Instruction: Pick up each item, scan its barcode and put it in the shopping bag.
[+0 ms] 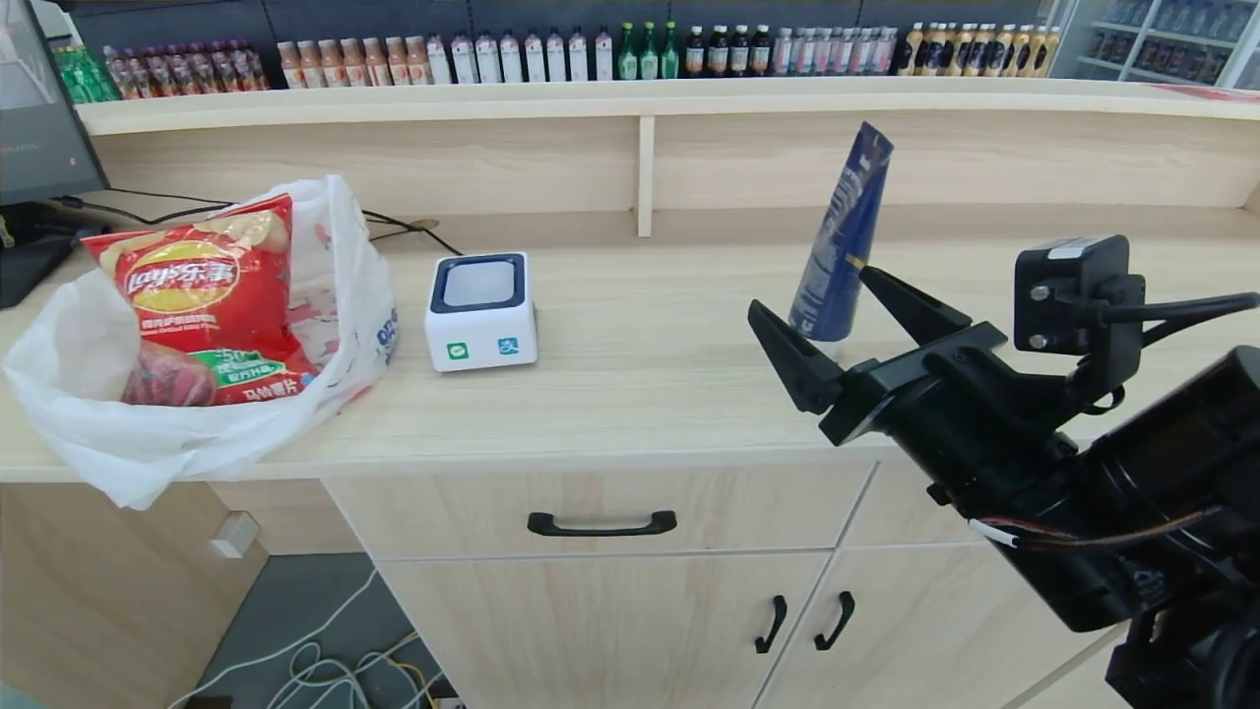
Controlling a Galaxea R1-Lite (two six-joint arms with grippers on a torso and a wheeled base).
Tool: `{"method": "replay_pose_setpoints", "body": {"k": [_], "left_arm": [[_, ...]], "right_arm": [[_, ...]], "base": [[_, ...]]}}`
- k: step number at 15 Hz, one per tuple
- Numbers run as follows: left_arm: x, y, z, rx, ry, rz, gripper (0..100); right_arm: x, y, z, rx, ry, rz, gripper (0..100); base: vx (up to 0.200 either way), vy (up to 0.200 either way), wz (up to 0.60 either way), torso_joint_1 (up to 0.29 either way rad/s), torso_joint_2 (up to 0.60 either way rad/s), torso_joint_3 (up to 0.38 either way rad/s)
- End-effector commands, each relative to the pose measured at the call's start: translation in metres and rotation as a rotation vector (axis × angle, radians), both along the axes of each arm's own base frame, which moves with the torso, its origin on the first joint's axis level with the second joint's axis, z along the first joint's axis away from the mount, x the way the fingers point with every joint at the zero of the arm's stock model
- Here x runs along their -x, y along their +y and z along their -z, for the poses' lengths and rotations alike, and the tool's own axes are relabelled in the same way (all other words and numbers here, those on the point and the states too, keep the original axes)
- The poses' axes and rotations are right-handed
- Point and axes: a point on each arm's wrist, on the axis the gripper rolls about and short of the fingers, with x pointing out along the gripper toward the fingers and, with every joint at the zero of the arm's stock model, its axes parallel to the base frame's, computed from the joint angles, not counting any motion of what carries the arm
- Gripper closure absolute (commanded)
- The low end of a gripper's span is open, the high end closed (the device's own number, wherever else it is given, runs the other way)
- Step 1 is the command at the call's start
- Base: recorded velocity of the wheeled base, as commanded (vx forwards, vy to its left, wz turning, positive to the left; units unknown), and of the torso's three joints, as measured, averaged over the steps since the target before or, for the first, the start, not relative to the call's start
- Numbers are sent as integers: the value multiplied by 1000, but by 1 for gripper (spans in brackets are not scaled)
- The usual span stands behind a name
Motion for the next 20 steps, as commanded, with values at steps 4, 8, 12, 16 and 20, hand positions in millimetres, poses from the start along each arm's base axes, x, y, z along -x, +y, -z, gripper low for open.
{"method": "replay_pose_setpoints", "body": {"k": [4, 8, 12, 16, 20], "left_arm": [[0, 0, 0, 0, 0, 0, 0], [0, 0, 0, -4, -2, 0, 0], [0, 0, 0, -4, -2, 1, 0], [0, 0, 0, -4, -2, 0, 0], [0, 0, 0, -4, -2, 0, 0]], "right_arm": [[-1, -1, 5, 16, 13, 9, 0], [-2, -1, 13, 49, 31, 14, 0], [1, -4, 20, 71, 56, 19, 0], [-3, -9, 18, 71, 58, 169, 0], [-1, -7, 19, 74, 83, 292, 0]], "base": [[0, 0, 0, 0, 0, 0], [0, 0, 0, 0, 0, 0], [0, 0, 0, 0, 0, 0], [0, 0, 0, 0, 0, 0], [0, 0, 0, 0, 0, 0]]}}
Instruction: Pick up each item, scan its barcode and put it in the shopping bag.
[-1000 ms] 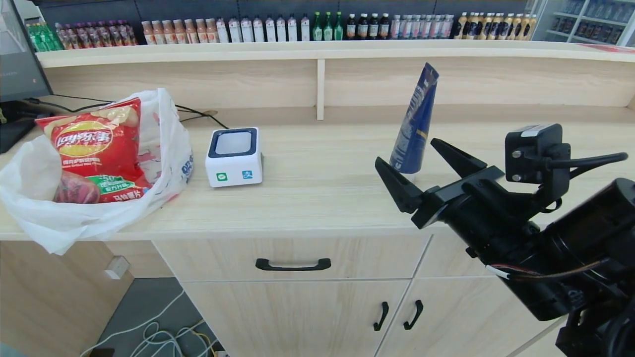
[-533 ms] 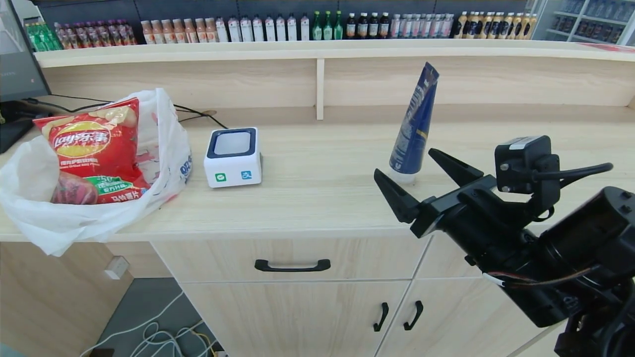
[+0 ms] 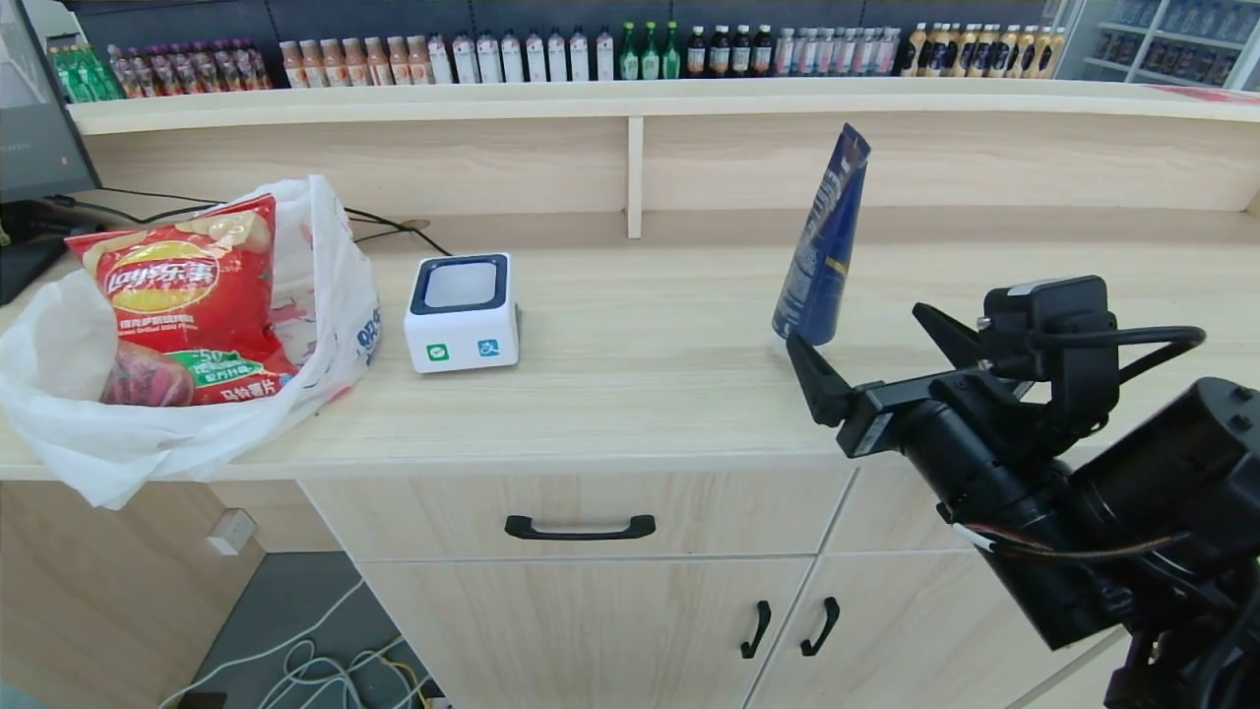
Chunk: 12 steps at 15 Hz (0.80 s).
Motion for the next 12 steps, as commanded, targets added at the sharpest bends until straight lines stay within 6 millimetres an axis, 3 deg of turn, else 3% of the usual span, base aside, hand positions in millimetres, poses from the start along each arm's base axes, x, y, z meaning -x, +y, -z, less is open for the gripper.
{"method": "replay_pose_setpoints", "body": {"k": [1, 8, 12], "left_arm": [[0, 0, 0, 0, -1, -2, 0], [0, 0, 0, 0, -1, -2, 0], [0, 0, 0, 0, -1, 0, 0]], "right_arm": [[-1, 3, 0, 17, -6, 2, 0], [-35, 27, -39, 19, 28, 6, 0], [-48, 24, -43, 22, 90, 27, 0]], "base": [[0, 0, 0, 0, 0, 0], [0, 0, 0, 0, 0, 0], [0, 0, 0, 0, 0, 0]]}}
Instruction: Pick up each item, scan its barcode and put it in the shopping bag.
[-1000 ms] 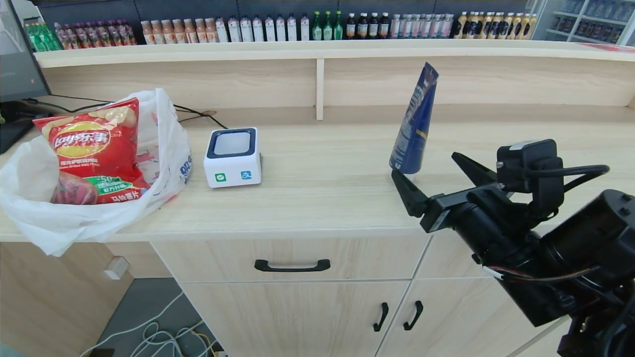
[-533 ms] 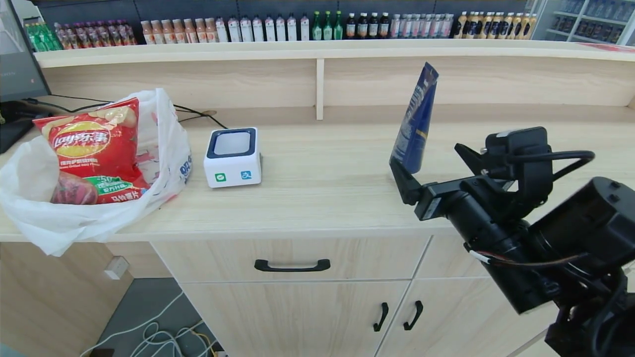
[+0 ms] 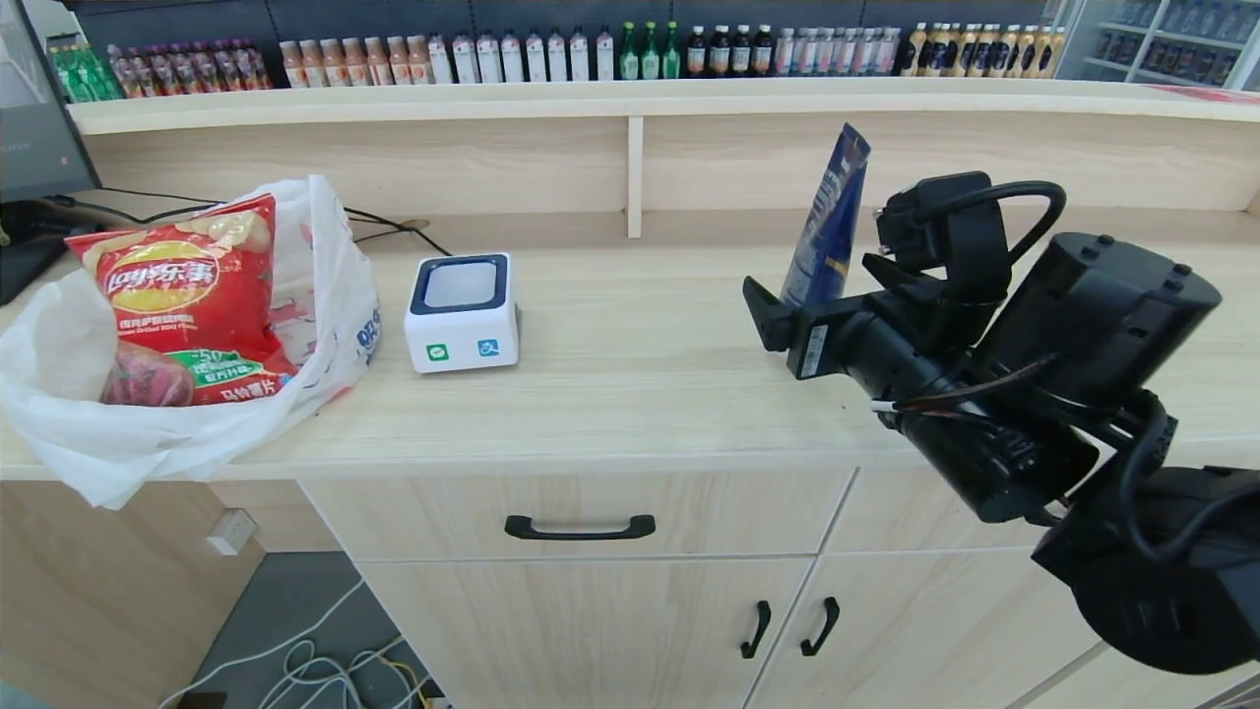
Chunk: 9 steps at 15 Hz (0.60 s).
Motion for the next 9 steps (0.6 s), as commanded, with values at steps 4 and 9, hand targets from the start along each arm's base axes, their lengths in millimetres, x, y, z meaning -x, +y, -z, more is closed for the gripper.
{"method": "replay_pose_setpoints", "body": {"k": [4, 9], "left_arm": [[0, 0, 0, 0, 0, 1, 0], [0, 0, 0, 0, 0, 0, 0]], "right_arm": [[-20, -1, -3, -52, 3, 46, 0], [-37, 0, 3, -85, 17, 82, 0]], "base": [[0, 0, 0, 0, 0, 0], [0, 0, 0, 0, 0, 0]]}}
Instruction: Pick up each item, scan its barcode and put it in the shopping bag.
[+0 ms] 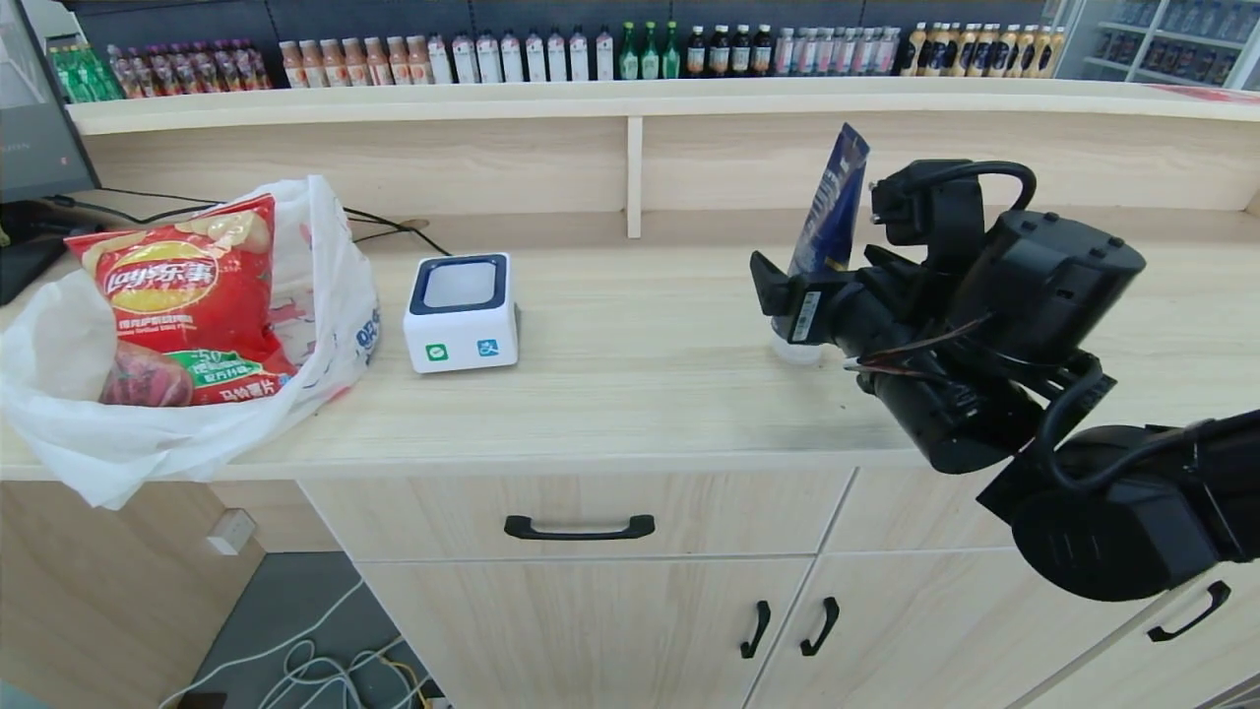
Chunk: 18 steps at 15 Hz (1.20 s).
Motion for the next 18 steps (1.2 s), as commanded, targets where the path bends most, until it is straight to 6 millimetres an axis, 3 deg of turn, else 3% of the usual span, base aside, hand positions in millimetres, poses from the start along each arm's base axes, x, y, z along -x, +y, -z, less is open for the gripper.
{"method": "replay_pose_setpoints", "body": {"k": [1, 11, 18], "left_arm": [[0, 0, 0, 0, 0, 1, 0], [0, 0, 0, 0, 0, 1, 0], [0, 0, 0, 0, 0, 0, 0]], "right_arm": [[-6, 0, 6, 7, 12, 11, 0], [-24, 9, 15, -83, 34, 73, 0], [-32, -3, 16, -107, 35, 109, 0]], "base": [[0, 0, 0, 0, 0, 0], [0, 0, 0, 0, 0, 0], [0, 0, 0, 0, 0, 0]]}}
